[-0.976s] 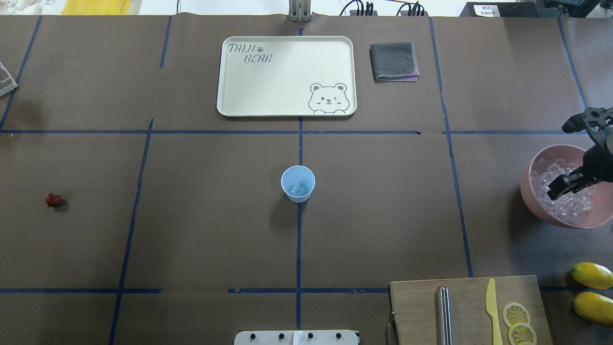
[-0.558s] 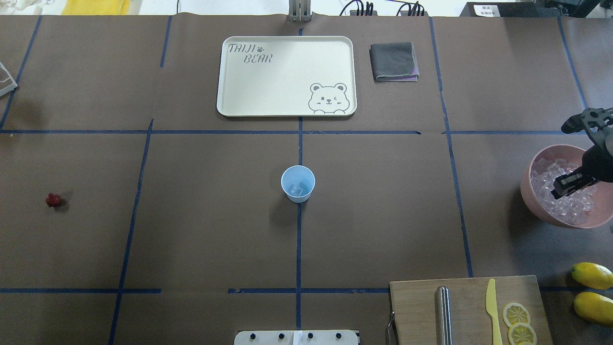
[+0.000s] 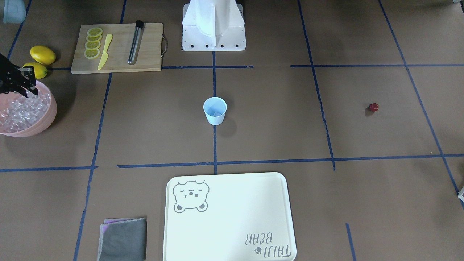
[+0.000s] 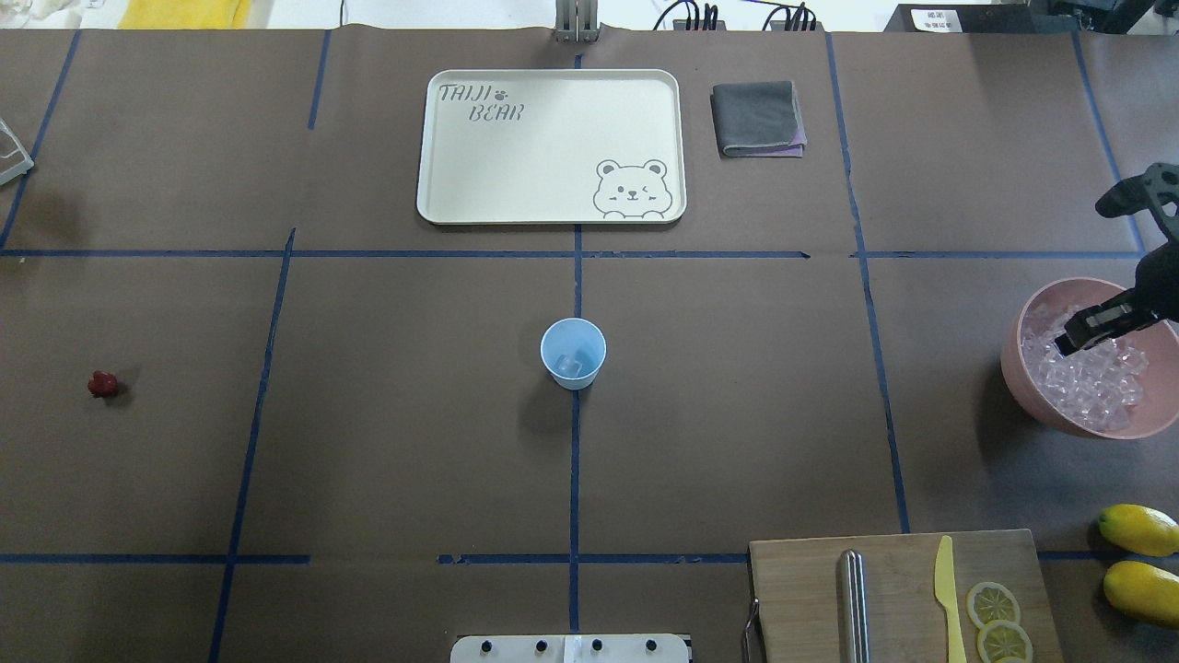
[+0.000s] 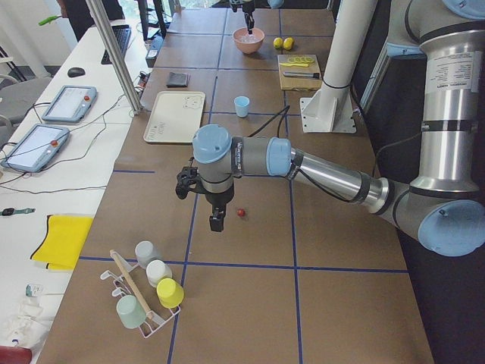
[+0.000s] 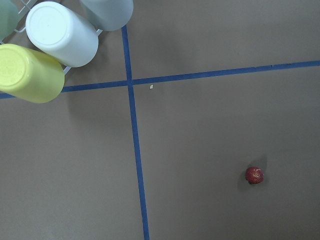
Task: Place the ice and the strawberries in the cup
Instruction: 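Lower the right gripper into the bowl and grasp another ice cube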
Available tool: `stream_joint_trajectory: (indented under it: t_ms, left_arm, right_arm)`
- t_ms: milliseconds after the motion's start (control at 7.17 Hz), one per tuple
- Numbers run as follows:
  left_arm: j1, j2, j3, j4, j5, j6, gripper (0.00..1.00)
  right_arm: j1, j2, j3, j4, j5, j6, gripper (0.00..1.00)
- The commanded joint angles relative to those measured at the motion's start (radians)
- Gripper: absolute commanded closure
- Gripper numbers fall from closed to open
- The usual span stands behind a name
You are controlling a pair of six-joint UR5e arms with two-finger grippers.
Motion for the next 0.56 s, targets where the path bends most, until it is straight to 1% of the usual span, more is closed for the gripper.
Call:
stream_joint_trajectory:
  t_ms: [0, 139, 279, 418]
  left_arm:
    - [0.0, 0.001, -0.015, 0.0, -0.001, -0.001, 0.0]
    - [0.0, 0.001, -0.021, -0.003, -0.001, 0.01, 0.0]
    - [0.0, 0.001, -0.025, -0.043, -0.001, 0.001, 0.0]
    - [0.002, 0.001, -0.025, -0.046, -0.007, 0.0, 0.0]
  right_arm:
    - [-0.002, 0.193, 0.066, -0.052, 0.02, 0.326, 1.0]
    - [-0.058, 0.283, 0.067, -0.052, 0.017, 0.509, 1.0]
    - [-0.168, 0.404, 0.041, -0.052, -0.007, 0.693, 1.0]
    - [-0.259, 0.539, -0.033, -0.052, -0.087, 0.837, 1.0]
